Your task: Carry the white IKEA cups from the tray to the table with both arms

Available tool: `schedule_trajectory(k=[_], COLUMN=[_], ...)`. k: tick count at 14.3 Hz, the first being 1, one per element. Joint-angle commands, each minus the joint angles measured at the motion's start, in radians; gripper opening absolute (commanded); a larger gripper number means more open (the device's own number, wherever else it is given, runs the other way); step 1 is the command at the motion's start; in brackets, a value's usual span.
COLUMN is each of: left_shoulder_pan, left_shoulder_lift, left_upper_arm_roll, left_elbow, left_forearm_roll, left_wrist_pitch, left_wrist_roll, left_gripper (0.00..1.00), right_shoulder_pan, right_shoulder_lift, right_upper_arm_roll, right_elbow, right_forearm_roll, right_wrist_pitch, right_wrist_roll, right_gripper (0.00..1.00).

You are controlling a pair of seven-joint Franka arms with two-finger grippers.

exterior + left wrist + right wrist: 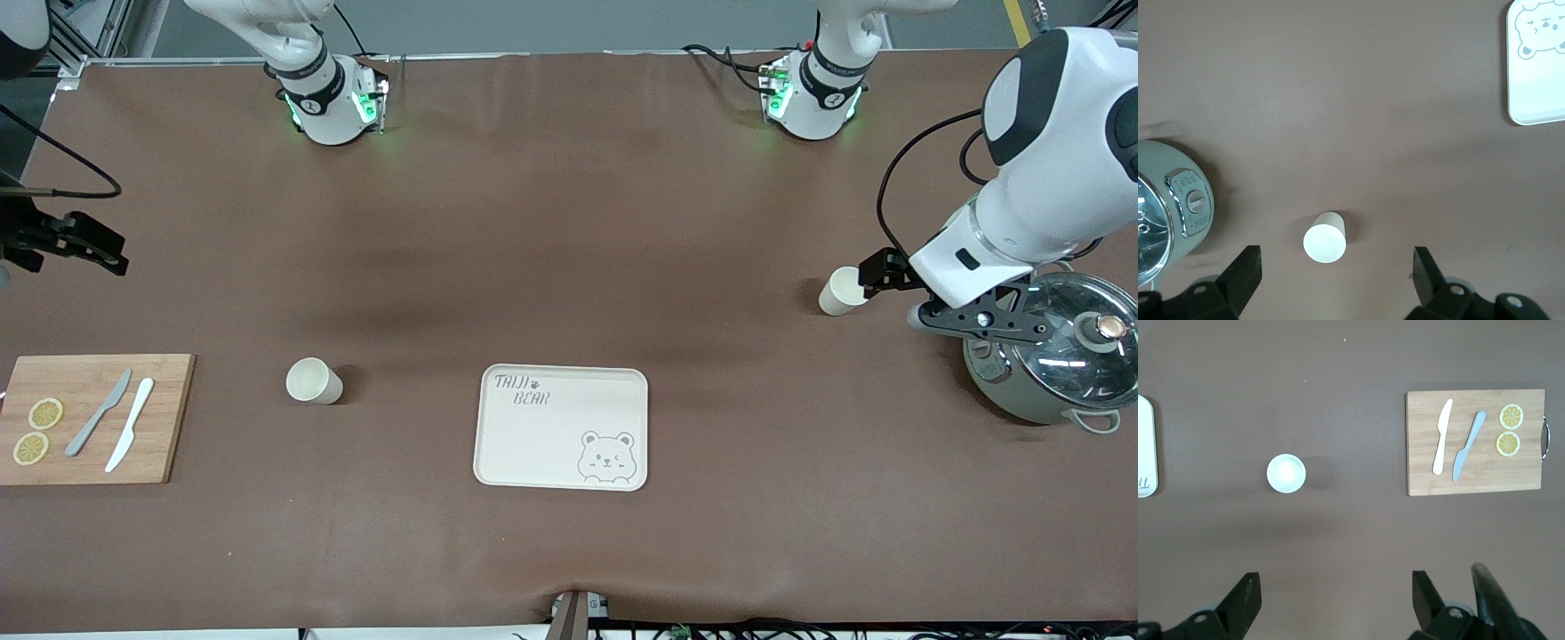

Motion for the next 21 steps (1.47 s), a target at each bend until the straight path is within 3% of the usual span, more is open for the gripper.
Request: schedule_trajectory(k=[1,8,21], left_shoulder_pan=[0.005,0.006,0.003], left_shoulder_lift=[0.021,0.021,0.022], left_upper_arm_roll=[-0.006,-0.006,-0.006], left_elbow=[0.024,0.039,0.059], left_forearm_roll=[-0.015,-0.015,-0.011], left_wrist_pitch=[-0.011,-0.010,-0.010], left_wrist_roll=[-0.010,-0.005,-0.009], left_gripper=[1.00,1.00,1.00], right_shoulder_pan=[-0.011,0.000,0.045], right_shoulder_lift=[-0.001,0.004,0.004], right_upper_arm_roll=[0.007,0.018,0.018], right_elbow=[0.026,0.027,0.028], right_forearm_roll=[0.022,0.024,0.024], right_wrist_pitch=[-0.035,-0.141,-0.215], right_wrist_roll=[-0.018,-0.016,-0.013], right_gripper=[1.00,1.00,1.00])
